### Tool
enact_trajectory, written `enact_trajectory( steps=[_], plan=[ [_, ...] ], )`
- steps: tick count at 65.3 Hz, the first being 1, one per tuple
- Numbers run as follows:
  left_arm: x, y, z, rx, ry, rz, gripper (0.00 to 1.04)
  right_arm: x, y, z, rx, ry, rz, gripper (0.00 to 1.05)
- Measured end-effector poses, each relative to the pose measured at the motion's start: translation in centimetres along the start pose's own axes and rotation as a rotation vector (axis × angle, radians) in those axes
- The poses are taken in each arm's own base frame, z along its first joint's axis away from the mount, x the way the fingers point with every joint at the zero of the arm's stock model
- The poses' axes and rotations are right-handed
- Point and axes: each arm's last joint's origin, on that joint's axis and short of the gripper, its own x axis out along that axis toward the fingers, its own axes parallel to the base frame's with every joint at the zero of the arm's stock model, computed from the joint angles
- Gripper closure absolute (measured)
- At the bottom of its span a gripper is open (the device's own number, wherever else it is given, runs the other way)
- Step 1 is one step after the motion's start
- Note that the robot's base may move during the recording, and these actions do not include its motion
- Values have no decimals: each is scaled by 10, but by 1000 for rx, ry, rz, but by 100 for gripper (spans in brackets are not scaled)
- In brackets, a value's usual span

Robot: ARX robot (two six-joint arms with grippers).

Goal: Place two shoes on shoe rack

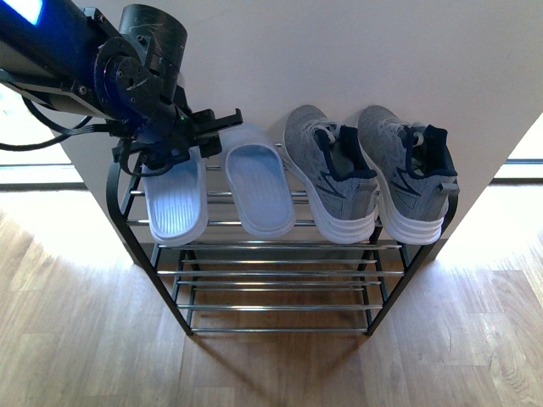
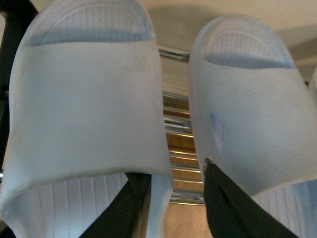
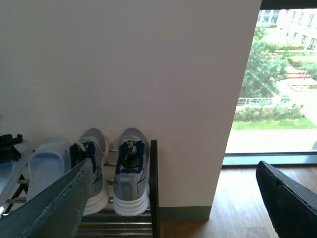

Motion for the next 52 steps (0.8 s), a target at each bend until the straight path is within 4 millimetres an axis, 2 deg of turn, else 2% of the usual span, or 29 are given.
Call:
enact_trajectory(
  steps=[5,11,25,30,36,44,52],
  plan=[
    [-11,-3,1,8,-34,13,57,0,0,0,0,0,0,9],
    [-34,-7,5,8,-83,8,43,0,0,0,0,0,0,9],
    [-114,-9,11,15,-238,1,8,0,0,0,0,0,0,9],
    [-131,-1,5,25,-241,8,10,0,0,0,0,0,0,9],
    [-130,15,0,2,-192,28,9,0,0,0,0,0,0,9],
    [-116,38,-3,-34,-159,71,9,0,0,0,0,0,0,9],
    [-103,39,7,-46,-164,75,9,0,0,0,0,0,0,9]
  ],
)
